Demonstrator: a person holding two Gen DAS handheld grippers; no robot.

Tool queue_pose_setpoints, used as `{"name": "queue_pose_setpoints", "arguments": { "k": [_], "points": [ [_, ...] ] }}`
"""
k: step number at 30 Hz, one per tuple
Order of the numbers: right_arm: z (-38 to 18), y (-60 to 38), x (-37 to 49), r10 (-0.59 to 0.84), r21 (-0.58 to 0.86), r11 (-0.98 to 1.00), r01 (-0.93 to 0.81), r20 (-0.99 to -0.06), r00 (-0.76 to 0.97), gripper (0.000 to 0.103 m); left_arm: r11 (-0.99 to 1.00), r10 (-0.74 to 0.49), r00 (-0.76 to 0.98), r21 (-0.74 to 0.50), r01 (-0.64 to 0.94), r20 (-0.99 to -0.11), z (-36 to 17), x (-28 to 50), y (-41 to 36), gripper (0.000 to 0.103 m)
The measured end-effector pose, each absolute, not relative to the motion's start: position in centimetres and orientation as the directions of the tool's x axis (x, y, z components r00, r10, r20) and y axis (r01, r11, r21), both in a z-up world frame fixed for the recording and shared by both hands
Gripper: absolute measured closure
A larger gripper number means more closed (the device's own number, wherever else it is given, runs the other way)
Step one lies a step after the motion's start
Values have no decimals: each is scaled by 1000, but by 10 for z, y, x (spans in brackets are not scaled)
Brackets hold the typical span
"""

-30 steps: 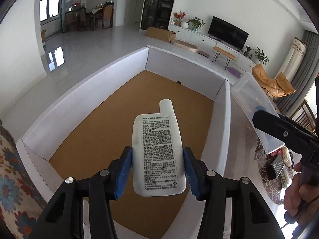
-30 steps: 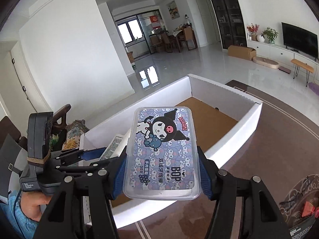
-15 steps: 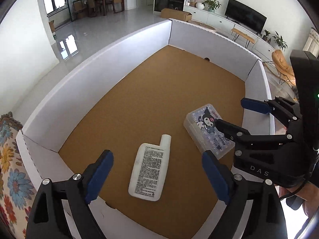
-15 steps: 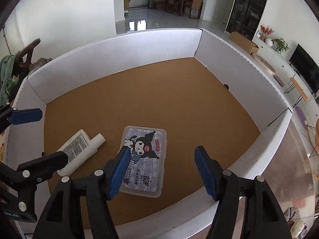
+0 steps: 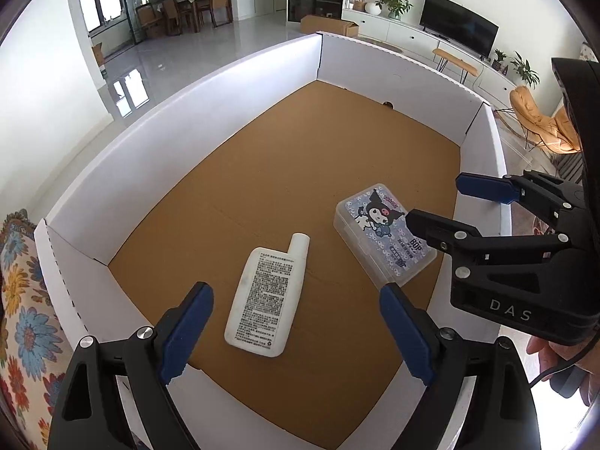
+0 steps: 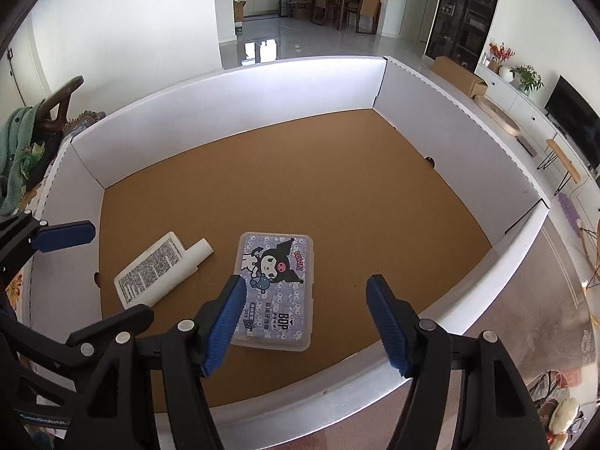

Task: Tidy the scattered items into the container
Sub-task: 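Move both open grippers back over the table toward the remaining items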

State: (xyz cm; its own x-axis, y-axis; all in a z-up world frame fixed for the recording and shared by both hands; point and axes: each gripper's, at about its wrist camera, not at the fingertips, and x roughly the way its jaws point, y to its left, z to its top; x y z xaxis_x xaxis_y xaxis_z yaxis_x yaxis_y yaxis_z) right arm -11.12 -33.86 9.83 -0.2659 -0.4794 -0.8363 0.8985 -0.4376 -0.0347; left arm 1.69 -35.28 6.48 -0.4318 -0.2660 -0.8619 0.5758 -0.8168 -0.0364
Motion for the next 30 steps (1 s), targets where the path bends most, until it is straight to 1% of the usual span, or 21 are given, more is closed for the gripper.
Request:
{"name": "queue_pose_setpoints", "arguments": {
  "k": [1, 2, 3, 5, 6, 7, 8, 11, 14, 15, 18, 22, 25, 30],
  "points": [
    [106, -330, -112, -519, -29, -461, 887, -802, -295, 36, -818, -280, -454, -38, 574, -846, 71, 20, -347, 13],
    [118, -317, -112, -575, -13, -483, 875, -750, -329, 36, -823, -298, -486, -37, 567, -822, 80, 22, -340, 13],
    [128, -300, -113, -621, 19, -509, 860, -700, -352, 36, -830, -314, -517, -33, 556, -796, 90, 26, -329, 13],
    [145, -258, -115, -666, 96, -569, 817, -637, -389, 35, -854, -316, -579, -41, 519, -752, 110, 32, -301, 13],
    [150, -233, -114, -670, 117, -597, 793, -616, -414, 34, -874, -294, -613, -53, 482, -734, 118, 33, -285, 10],
    [152, -205, -111, -665, 126, -627, 769, -601, -444, 32, -896, -265, -638, -60, 440, -723, 123, 33, -265, 3],
    [153, -176, -108, -650, 127, -657, 743, -594, -473, 32, -917, -232, -656, -63, 394, -718, 124, 32, -244, 0],
    [139, -78, -89, -553, 92, -759, 645, -614, -563, 31, -967, -107, -657, -75, 243, -747, 102, 16, -177, 0],
    [109, 24, -68, -403, 37, -856, 515, -671, -622, 31, -985, 3, -600, -105, 134, -800, 55, -9, -113, 0],
    [99, 55, -63, -354, 27, -883, 469, -694, -627, 31, -989, 23, -582, -105, 108, -813, 40, -16, -95, 0],
    [73, 144, -52, -224, 20, -946, 323, -760, -609, 31, -995, 37, -551, -82, 56, -834, 10, -29, -47, 0],
    [51, 217, -34, -142, 27, -981, 194, -781, -608, 31, -998, 35, -545, -61, 30, -838, -14, -34, -4, 0],
    [41, 232, -30, -109, 12, -987, 159, -778, -619, 31, -1000, 4, -559, -8, 5, -829, -21, -36, 20, 0],
    [35, 237, -38, -86, 4, -991, 130, -769, -634, 31, -1000, 19, -583, -3, -28, -812, -19, -44, 37, 0]
  ]
}}
